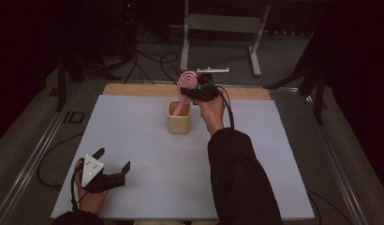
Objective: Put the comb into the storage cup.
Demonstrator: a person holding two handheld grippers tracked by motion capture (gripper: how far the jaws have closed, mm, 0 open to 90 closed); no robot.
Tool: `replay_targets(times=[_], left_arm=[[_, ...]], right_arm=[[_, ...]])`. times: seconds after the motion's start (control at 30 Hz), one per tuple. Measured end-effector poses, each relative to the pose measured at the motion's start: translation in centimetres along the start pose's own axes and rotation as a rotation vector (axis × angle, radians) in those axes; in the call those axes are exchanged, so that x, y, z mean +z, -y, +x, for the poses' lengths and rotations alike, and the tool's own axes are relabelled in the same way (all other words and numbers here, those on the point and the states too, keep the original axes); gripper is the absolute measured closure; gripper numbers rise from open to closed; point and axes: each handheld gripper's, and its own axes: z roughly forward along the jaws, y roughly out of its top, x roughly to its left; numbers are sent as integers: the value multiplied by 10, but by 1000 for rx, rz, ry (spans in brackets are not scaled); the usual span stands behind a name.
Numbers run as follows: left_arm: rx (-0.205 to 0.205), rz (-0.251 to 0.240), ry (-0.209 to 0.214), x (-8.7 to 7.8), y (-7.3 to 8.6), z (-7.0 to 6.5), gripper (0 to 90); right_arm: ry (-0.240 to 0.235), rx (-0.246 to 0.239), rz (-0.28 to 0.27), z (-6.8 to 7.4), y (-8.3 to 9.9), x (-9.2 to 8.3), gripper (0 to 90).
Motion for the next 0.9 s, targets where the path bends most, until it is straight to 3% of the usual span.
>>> replay_targets(times=[0.9], left_arm=[[5,3,-3,0,0,0,1]], right_arm=[[-10,-5,33,1,10,11,635]])
